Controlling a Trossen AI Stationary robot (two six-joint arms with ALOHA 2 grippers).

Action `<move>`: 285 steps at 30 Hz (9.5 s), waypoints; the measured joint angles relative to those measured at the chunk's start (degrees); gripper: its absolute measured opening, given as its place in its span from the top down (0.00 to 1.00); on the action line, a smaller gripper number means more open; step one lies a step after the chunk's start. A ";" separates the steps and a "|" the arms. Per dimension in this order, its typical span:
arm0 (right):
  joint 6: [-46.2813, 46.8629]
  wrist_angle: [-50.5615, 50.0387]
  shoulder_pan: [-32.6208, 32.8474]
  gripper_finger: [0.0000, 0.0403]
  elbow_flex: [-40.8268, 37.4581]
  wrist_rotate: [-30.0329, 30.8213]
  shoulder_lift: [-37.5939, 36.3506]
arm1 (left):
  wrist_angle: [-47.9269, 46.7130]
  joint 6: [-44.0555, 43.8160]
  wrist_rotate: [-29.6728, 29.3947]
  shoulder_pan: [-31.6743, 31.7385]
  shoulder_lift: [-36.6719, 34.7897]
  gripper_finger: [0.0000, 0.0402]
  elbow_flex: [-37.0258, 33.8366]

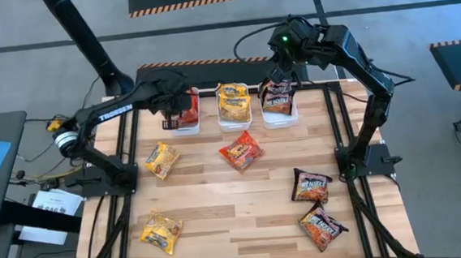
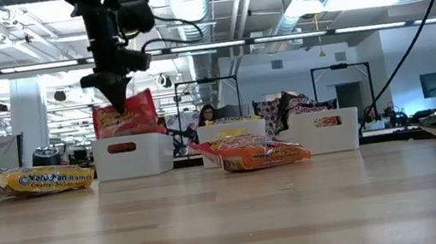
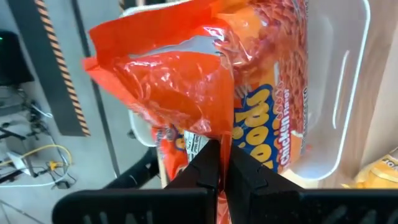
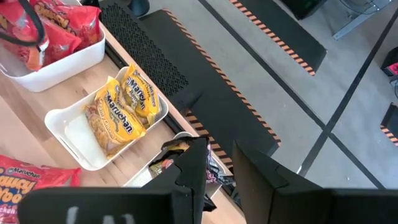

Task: Sort Maruchan noodles
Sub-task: Put the orange noodle pack into the left white bin, then put the black noodle pack into the right white bin

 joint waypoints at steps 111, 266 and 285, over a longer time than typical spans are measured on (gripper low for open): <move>49.41 -7.31 23.87 0.72 -51.96 -13.26 -40.91 | -3.04 -27.96 5.25 -5.40 -13.89 0.68 -0.09; -6.04 29.99 -7.57 0.99 -58.62 -10.49 -12.02 | -3.57 -47.52 15.04 -5.44 -13.85 0.68 -0.09; 3.15 32.02 -7.18 0.97 -54.45 -13.49 -6.58 | -3.54 -46.41 14.99 -5.45 -13.85 0.68 -0.09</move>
